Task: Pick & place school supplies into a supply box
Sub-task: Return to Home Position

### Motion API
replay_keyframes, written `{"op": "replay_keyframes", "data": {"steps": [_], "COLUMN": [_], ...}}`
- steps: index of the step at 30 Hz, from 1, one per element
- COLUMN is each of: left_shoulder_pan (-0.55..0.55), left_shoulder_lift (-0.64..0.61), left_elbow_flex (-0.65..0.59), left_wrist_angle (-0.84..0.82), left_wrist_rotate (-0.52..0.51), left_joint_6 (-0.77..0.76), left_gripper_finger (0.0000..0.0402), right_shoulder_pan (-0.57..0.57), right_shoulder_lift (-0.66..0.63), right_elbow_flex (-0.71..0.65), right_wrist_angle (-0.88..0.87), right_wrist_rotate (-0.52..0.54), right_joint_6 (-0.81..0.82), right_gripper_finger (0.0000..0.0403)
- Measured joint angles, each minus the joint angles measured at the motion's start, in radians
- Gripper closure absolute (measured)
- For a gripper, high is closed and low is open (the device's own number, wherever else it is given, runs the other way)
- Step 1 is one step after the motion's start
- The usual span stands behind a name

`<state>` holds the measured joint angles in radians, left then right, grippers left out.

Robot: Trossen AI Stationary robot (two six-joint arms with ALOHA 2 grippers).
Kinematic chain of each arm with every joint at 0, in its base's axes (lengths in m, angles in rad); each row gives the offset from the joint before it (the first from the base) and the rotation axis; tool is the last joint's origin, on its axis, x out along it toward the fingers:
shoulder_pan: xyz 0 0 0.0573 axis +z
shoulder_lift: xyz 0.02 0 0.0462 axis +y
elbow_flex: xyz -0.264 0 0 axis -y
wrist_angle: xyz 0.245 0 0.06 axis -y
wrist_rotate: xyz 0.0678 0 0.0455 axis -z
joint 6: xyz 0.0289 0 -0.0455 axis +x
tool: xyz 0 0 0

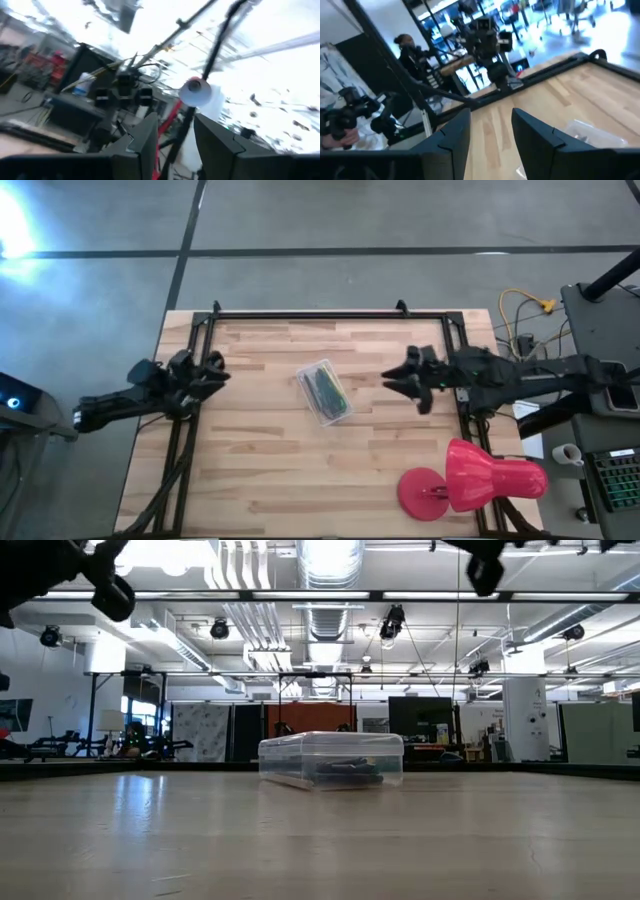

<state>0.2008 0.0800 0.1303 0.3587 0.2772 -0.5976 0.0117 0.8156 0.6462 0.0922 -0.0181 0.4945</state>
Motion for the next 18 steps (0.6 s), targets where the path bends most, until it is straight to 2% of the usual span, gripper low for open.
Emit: {"op": "replay_keyframes", "data": {"steps": [3, 6, 10, 15, 18], "left_shoulder_pan": [-0.001, 0.0, 0.0, 0.001, 0.002], "left_shoulder_lift": [-0.078, -0.075, -0.028, 0.008, 0.025], "left_elbow_flex": [-0.032, -0.061, -0.078, -0.115, -0.117], "left_wrist_angle": [-0.005, -0.015, -0.002, 0.005, -0.076], "left_wrist_rotate": [0.035, 0.038, 0.042, -0.003, -0.028], "left_joint_6": [0.029, 0.025, 0.018, 0.026, -0.012], "left_gripper_finger": [0.0288, 0.0288, 0.0288, 0.0288, 0.0288], "right_shoulder_pan": [0.031, 0.041, 0.044, 0.043, 0.042], "right_shoulder_lift": [-0.117, -0.213, -0.281, -0.307, -0.304], "right_elbow_flex": [-0.082, -0.158, -0.256, -0.417, -0.513], "right_wrist_angle": [0.019, 0.031, 0.095, 0.363, 0.515], "right_wrist_rotate": [0.072, 0.107, 0.088, 0.058, 0.073], "right_joint_6": [-0.028, -0.03, 0.0, -0.017, -0.02], "right_gripper_finger": [0.0266, 0.0266, 0.0266, 0.0266, 0.0266]}}
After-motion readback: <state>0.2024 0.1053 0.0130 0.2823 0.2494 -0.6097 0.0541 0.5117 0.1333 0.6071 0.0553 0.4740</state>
